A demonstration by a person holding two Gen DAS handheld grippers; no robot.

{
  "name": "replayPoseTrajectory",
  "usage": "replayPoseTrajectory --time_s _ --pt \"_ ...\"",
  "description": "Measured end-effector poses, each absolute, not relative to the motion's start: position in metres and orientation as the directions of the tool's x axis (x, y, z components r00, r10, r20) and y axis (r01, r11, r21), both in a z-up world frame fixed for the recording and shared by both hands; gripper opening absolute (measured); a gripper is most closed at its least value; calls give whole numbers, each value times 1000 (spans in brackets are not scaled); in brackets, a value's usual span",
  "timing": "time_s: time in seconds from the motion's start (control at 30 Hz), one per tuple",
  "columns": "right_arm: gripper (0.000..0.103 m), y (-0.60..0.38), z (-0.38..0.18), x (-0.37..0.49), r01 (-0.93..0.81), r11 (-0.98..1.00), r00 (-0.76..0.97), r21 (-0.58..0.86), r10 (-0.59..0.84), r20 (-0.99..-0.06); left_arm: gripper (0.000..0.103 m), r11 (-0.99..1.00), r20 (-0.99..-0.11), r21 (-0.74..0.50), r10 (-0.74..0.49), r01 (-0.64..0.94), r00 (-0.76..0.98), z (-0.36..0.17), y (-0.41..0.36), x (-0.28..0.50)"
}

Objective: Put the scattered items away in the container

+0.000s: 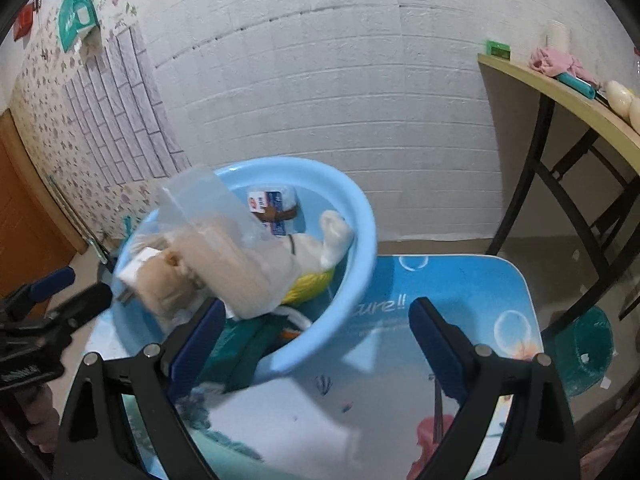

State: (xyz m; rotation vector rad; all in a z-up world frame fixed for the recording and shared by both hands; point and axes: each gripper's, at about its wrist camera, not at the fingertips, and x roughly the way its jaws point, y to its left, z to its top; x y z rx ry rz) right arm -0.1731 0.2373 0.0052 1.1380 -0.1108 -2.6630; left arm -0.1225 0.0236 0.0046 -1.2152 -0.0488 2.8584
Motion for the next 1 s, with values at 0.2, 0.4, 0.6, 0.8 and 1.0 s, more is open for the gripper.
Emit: replayPoseTrajectory --time_s 0.2,0.4,0.6,0.8,1.0 --pt "95 235 29 -146 230 -957 -682 179 -289 -671 98 -999 -732 -11 34 -38 -681 19 28 -101" --pt "95 225 55 -113 272 -949 -708 160 -310 -635 98 -999 -702 -10 39 -45 -711 42 27 -74" --pt "95 221 69 -89 286 -944 -726 162 -324 -607 98 -1000 -672 14 4 -18 -740 56 24 -51" --pt "95 216 76 -73 296 -943 -731 152 -326 -599 98 -999 -664 32 -19 -3 -747 62 27 -40" --pt "95 218 80 -69 291 -945 -738 149 -320 -594 98 -999 -641 41 -15 -15 -767 73 26 -31"
